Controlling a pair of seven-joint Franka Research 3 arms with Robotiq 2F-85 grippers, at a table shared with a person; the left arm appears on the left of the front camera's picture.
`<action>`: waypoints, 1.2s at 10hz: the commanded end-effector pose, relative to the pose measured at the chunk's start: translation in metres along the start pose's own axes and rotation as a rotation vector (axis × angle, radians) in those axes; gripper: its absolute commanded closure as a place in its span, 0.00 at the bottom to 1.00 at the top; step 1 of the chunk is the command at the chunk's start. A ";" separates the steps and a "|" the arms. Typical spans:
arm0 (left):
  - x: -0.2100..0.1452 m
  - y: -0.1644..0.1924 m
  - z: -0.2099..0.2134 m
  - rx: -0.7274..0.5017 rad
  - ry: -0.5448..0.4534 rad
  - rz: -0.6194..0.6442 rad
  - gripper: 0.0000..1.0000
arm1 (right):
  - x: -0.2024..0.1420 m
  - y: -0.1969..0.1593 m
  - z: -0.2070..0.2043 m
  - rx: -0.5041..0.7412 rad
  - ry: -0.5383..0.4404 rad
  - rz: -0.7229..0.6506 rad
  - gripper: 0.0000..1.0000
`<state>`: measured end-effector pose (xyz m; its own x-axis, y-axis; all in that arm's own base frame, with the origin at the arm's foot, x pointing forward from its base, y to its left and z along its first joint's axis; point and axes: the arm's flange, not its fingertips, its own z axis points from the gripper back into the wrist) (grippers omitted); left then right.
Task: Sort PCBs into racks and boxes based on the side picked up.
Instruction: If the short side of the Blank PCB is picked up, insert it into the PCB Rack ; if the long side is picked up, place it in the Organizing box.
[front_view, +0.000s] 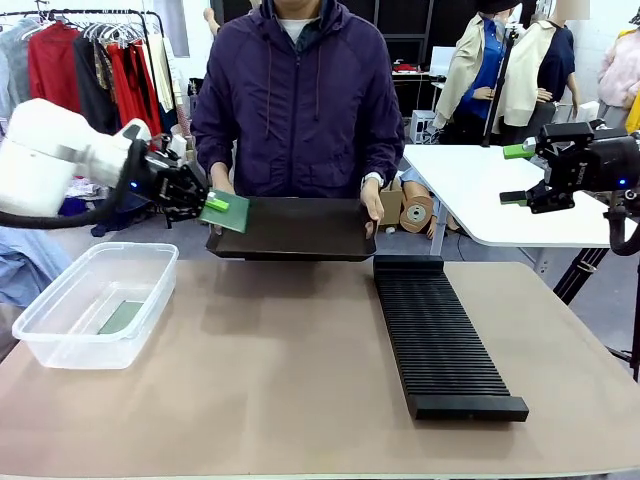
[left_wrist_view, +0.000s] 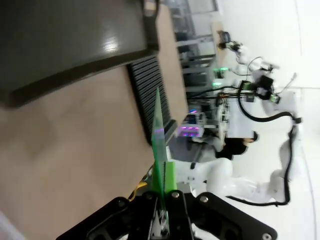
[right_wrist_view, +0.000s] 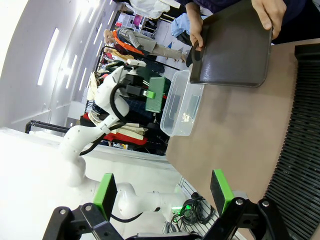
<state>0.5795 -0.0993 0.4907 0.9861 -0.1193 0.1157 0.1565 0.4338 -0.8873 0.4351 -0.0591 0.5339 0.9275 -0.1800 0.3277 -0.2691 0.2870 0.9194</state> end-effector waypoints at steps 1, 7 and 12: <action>-0.002 -0.022 0.024 0.147 0.033 0.045 1.00 | 0.002 0.003 0.000 0.007 0.001 0.009 0.00; 0.008 -0.028 0.075 0.483 0.174 0.219 1.00 | 0.002 0.003 0.000 0.007 0.001 0.009 0.00; -0.006 -0.002 0.114 0.612 0.194 0.147 1.00 | 0.002 0.003 0.000 0.007 0.001 0.009 0.00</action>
<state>0.5785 -0.0039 0.5454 0.9805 -0.1169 -0.1581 0.0288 0.8807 -0.4727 0.4351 -0.0591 0.5339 0.9275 -0.1801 0.3277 -0.2691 0.2870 0.9193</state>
